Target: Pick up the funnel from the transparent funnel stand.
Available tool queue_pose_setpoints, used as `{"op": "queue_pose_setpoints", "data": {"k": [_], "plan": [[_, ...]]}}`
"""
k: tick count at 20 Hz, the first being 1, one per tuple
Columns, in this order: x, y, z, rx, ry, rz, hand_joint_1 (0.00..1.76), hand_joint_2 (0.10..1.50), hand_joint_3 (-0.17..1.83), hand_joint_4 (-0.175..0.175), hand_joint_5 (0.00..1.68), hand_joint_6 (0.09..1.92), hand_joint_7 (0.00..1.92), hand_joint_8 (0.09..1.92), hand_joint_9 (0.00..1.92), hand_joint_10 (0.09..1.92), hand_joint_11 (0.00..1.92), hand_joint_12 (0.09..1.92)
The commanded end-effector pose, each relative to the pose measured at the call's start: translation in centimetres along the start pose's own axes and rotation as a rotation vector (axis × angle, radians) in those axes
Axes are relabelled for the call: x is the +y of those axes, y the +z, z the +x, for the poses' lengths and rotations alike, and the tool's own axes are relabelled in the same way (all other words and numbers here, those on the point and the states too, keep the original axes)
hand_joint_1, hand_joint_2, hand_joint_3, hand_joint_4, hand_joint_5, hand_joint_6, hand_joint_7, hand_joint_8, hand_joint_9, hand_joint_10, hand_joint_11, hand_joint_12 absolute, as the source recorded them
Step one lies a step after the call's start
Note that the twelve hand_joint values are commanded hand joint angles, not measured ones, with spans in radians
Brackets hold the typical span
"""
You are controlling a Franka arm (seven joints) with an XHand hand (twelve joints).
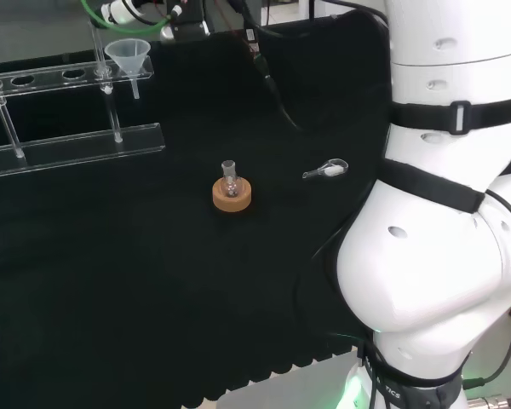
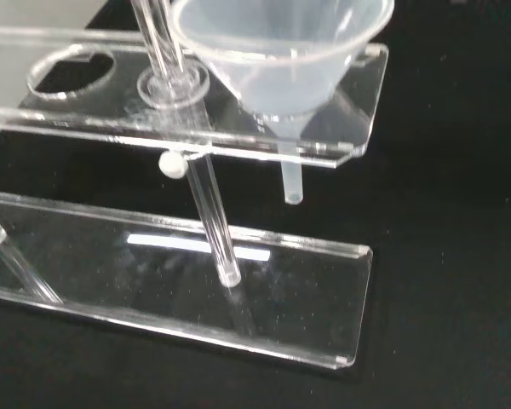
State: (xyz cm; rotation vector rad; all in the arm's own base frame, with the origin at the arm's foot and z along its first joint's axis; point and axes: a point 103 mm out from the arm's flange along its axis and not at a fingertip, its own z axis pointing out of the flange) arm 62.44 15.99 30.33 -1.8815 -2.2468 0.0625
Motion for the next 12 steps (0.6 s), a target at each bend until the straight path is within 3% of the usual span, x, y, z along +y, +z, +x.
{"op": "queue_pose_setpoints", "data": {"k": [1, 6, 12], "plan": [[1.5, 2.1, -2.2, 0.029, 0.03, 0.068, 0.17, 0.88, 0.0, 0.067, 0.0, 0.09, 0.0, 0.09, 0.0, 0.09, 0.0, 0.36], [2.6, 3.4, -2.5, 0.028, 0.033, 0.056, 0.17, 0.88, 0.0, 0.067, 0.0, 0.09, 0.0, 0.09, 0.0, 0.09, 0.0, 0.37], [3.5, 4.8, -1.8, 0.0, 0.045, 0.096, 0.16, 0.88, 0.0, 0.067, 0.0, 0.09, 0.0, 0.09, 0.0, 0.09, 0.0, 0.37]]}}
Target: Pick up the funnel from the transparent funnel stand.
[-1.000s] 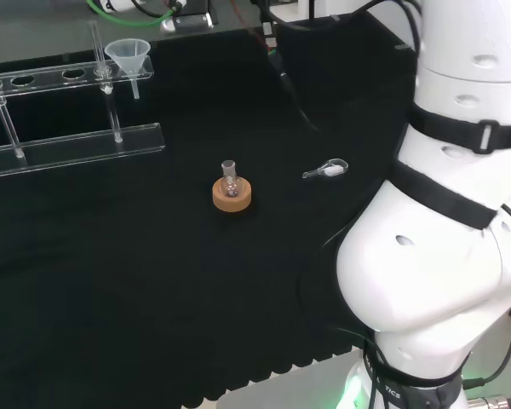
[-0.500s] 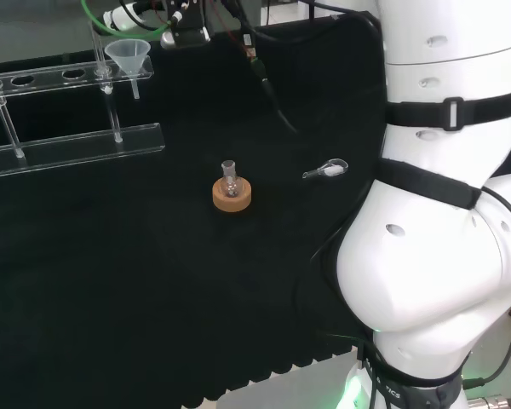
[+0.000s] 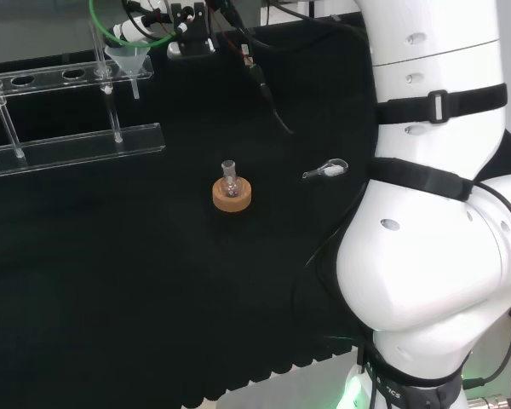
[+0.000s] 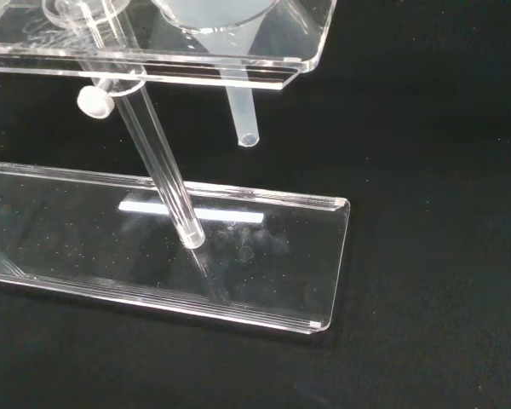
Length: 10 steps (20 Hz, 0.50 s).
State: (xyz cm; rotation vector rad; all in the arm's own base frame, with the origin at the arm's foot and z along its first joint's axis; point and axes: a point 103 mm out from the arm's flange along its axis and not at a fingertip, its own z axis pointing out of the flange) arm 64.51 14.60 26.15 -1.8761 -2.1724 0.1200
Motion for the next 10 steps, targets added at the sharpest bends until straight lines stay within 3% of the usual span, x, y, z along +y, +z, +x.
{"op": "queue_pose_setpoints", "data": {"k": [1, 10], "plan": [[1.2, 1.2, 0.8, -0.025, 0.015, 0.032, 0.16, 0.88, 0.0, 0.067, 0.0, 0.09, 0.0, 0.09, 0.0, 0.09, 0.0, 0.38], [1.6, 2.2, 2.3, -0.052, 0.006, 0.061, 0.16, 0.88, 0.0, 0.068, 0.0, 0.09, 0.0, 0.09, 0.0, 0.09, 0.0, 0.38]]}}
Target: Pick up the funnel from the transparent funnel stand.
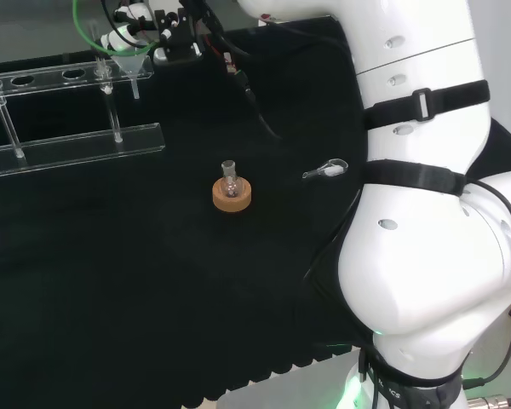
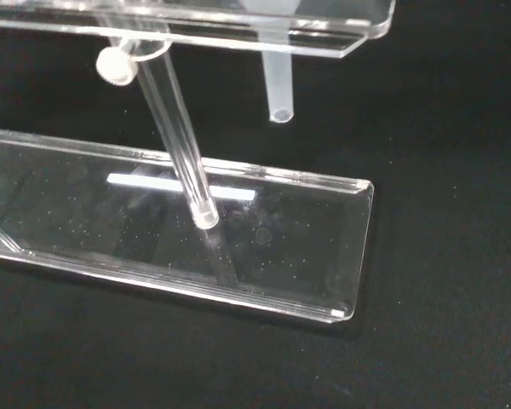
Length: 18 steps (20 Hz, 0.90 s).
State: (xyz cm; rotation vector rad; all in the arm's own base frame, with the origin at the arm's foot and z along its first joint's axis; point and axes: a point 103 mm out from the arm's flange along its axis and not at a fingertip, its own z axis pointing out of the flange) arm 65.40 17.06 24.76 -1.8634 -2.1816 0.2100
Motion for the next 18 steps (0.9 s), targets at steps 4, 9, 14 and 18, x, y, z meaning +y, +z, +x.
{"op": "queue_pose_setpoints", "data": {"k": [4, 9, 14, 18], "plan": [[0.5, 1.6, -0.1, 0.004, 0.026, 0.042, 0.16, 0.88, 0.0, 0.068, 0.0, 0.09, 0.0, 0.09, 0.0, 0.09, 0.0, 0.39], [1.0, 2.4, 0.0, -0.021, 0.049, 0.057, 0.16, 0.88, 0.0, 0.067, 0.0, 0.09, 0.0, 0.09, 0.0, 0.09, 0.0, 0.44], [1.6, 2.8, -1.1, 0.001, 0.037, 0.075, 0.15, 0.88, 0.0, 0.064, 0.0, 0.09, 0.0, 0.09, 0.0, 0.09, 0.0, 0.64], [2.1, 2.8, -0.6, -0.046, 0.017, 0.058, 0.14, 0.87, 0.0, 0.063, 0.0, 0.09, 0.0, 0.09, 0.01, 0.09, 0.0, 1.12]]}}
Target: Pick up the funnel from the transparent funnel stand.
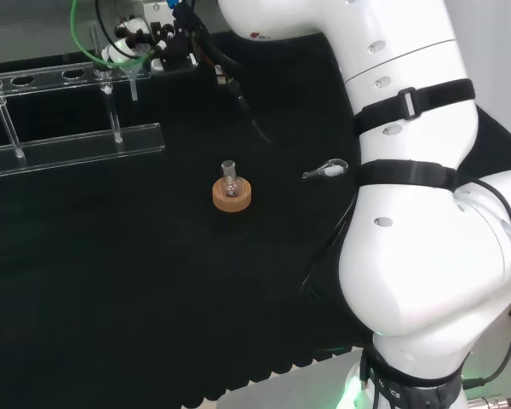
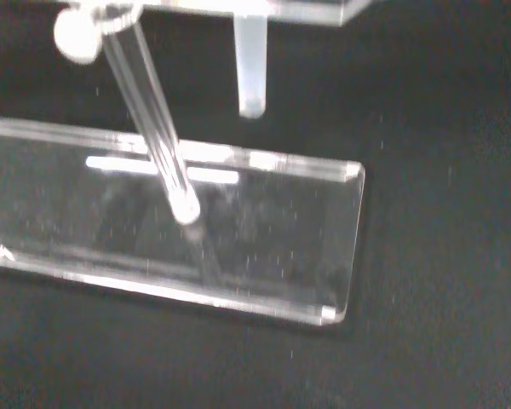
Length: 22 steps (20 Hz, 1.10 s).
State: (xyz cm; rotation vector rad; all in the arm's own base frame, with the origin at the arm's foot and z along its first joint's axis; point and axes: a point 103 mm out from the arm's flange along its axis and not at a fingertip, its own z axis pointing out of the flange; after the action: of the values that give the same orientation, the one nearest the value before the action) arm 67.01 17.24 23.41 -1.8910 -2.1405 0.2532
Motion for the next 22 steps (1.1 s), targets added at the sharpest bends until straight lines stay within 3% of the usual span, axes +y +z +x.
{"op": "queue_pose_setpoints", "data": {"k": [1, 4, 7, 10, 13, 14, 16, 19, 20, 22], "plan": [[0.4, 2.0, 0.0, -0.042, -0.021, 0.023, 0.14, 0.87, 0.0, 0.062, 0.0, 0.09, 0.0, 0.09, 0.02, 0.09, 0.0, 1.27], [0.8, 2.4, 0.4, -0.041, -0.015, 0.022, 0.13, 0.87, 0.0, 0.057, 0.0, 0.09, 0.0, 0.09, 0.09, 0.09, 0.04, 1.52], [1.1, 2.6, 0.4, -0.04, 0.001, 0.029, 0.13, 0.87, 0.0, 0.056, 0.0, 0.09, 0.0, 0.09, 0.02, 0.33, 0.07, 1.55], [0.7, 2.4, -1.6, -0.024, -0.005, 0.032, 0.13, 0.87, 0.0, 0.055, 0.0, 0.09, 0.0, 0.09, 0.0, 0.41, 0.08, 1.55], [0.7, 2.5, -1.9, -0.038, -0.011, 0.022, 0.13, 0.87, 0.0, 0.054, 0.0, 0.09, 0.0, 0.09, 0.0, 0.46, 0.1, 1.55], [0.8, 2.5, -1.4, -0.036, -0.03, 0.001, 0.13, 0.87, 0.0, 0.052, 0.0, 0.09, 0.0, 0.09, 0.0, 0.58, 0.16, 1.54], [1.1, 2.6, -0.6, -0.032, -0.039, -0.027, 0.13, 0.87, 0.0, 0.043, 0.03, 0.09, 0.0, 0.09, 0.1, 0.79, 0.33, 1.5], [1.3, 2.9, -0.6, -0.042, -0.036, -0.054, 0.14, 0.88, 0.0, 0.026, 0.09, 0.09, 0.09, 0.09, 0.34, 0.91, 0.58, 1.4], [1.4, 2.9, -0.5, -0.045, -0.036, -0.062, 0.14, 0.88, 0.0, 0.02, 0.12, 0.09, 0.1, 0.14, 0.42, 0.9, 0.65, 1.36], [1.4, 3.0, -0.7, -0.052, -0.043, -0.078, 0.14, 0.88, 0.01, 0.01, 0.16, 0.09, 0.06, 0.46, 0.55, 0.88, 0.75, 1.33]]}}
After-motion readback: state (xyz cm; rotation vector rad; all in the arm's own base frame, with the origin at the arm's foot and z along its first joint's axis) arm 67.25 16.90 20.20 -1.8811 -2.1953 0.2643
